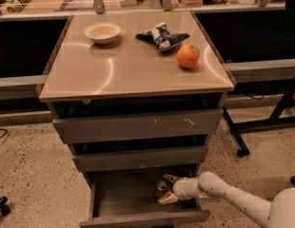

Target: Pick coke can from bottom drawer and place on counter

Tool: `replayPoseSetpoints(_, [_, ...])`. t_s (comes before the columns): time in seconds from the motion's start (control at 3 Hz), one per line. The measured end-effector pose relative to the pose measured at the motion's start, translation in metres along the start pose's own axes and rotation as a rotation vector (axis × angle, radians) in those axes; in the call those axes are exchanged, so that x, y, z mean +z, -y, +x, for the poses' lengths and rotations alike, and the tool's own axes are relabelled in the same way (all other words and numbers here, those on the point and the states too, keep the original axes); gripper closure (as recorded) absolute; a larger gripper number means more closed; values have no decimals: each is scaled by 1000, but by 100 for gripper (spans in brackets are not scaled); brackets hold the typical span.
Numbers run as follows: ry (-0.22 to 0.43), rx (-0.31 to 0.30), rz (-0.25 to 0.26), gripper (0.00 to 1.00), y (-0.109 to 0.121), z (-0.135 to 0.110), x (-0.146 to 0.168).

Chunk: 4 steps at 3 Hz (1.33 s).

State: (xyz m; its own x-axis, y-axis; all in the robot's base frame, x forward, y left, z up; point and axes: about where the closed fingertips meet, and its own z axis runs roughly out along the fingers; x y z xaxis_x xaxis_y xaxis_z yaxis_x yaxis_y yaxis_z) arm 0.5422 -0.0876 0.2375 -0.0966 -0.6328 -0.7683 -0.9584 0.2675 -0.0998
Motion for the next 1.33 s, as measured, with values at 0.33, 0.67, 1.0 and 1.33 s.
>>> replayPoseSetpoints(0.33, [14,14,12,27,1,8,8])
replayPoseSetpoints(0.67, [38,37,24,23,7,19,28])
replayPoseSetpoints(1.0, [45,39,17,23,11,20,40])
replayPoseSetpoints(1.33, [33,43,-4,42,12,27,53])
